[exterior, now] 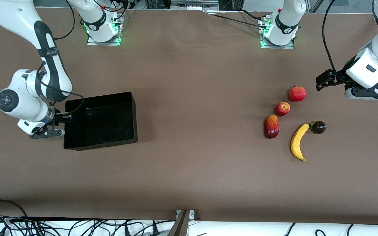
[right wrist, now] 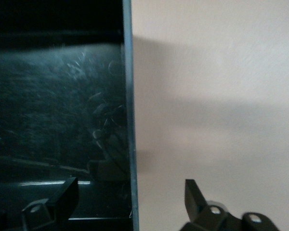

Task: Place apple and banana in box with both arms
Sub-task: 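Reach the right gripper to the black box and grip its rim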

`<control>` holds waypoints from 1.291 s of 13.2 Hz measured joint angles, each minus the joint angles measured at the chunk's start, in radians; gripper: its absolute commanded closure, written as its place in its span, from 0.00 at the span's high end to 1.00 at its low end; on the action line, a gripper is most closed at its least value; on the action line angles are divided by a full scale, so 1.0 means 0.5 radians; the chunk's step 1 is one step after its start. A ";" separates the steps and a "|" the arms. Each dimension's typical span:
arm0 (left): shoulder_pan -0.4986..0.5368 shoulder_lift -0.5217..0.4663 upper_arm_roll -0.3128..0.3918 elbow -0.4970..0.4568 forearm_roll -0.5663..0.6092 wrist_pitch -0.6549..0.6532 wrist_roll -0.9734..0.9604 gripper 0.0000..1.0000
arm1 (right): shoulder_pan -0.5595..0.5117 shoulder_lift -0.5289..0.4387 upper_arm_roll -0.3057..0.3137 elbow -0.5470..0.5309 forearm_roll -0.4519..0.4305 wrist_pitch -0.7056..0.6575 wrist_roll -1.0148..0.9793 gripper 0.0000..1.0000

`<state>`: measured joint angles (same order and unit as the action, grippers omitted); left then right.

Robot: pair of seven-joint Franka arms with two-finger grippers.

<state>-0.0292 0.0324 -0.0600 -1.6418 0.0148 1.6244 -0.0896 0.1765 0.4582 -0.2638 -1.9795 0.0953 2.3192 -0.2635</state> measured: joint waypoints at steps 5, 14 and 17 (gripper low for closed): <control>0.000 0.000 0.000 0.000 0.000 -0.002 0.000 1.00 | -0.008 0.011 0.000 -0.008 0.033 0.006 -0.062 0.00; 0.000 0.000 0.000 0.000 0.000 -0.003 0.000 1.00 | 0.072 -0.060 0.033 0.250 0.040 -0.284 0.003 0.00; 0.001 0.000 0.000 0.000 0.000 -0.003 0.000 1.00 | 0.280 -0.070 0.052 0.515 0.117 -0.493 0.247 0.00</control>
<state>-0.0289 0.0324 -0.0600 -1.6418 0.0148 1.6228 -0.0896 0.3166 0.4232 -0.2379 -1.7222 0.1540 2.0728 -0.1399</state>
